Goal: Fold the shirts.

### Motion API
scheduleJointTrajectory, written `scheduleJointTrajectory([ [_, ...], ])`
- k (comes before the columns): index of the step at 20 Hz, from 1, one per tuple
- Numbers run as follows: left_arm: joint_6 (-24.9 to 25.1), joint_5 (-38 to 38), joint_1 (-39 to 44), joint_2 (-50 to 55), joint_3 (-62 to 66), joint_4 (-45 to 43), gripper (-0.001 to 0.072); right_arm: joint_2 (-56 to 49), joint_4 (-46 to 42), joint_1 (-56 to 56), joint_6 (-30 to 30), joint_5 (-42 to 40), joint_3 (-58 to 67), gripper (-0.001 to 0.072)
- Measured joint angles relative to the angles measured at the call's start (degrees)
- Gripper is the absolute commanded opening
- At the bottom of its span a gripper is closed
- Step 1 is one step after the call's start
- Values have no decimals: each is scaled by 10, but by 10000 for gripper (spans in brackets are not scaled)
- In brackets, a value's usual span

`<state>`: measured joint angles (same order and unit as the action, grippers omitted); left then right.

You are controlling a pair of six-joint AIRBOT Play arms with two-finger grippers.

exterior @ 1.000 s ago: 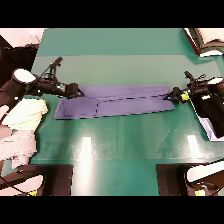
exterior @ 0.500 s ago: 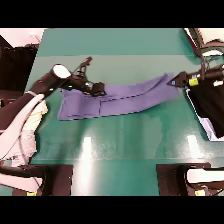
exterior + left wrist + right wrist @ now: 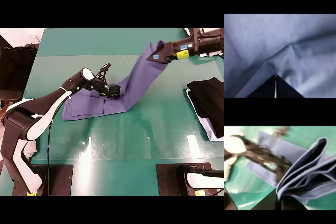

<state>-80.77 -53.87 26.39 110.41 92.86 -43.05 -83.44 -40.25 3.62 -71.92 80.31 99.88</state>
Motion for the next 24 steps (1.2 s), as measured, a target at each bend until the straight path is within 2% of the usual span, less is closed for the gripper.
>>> scheduleJointTrajectory([
  [8,8,-23,-20,-14,13,-17,25,-29,-3,100,-10,-35,27,10],
  [13,15,-87,-98,-114,15,-101,26,-71,-1,165,-10,-68,41,10],
  [19,17,-176,-226,-269,16,-221,26,-188,2,258,-7,-110,150,20],
  [20,17,-184,-244,-290,16,-232,26,-208,2,277,-7,-129,160,121],
  [21,18,-190,-261,-309,16,-241,26,-227,2,295,-3,-149,167,354],
  [22,17,-193,-275,-323,16,-247,27,-248,9,315,8,-172,172,526],
  [23,17,-196,-286,-335,16,-253,27,-264,16,332,22,-192,176,590],
  [24,17,-200,-294,-343,16,-257,27,-280,23,349,36,-213,178,589],
])
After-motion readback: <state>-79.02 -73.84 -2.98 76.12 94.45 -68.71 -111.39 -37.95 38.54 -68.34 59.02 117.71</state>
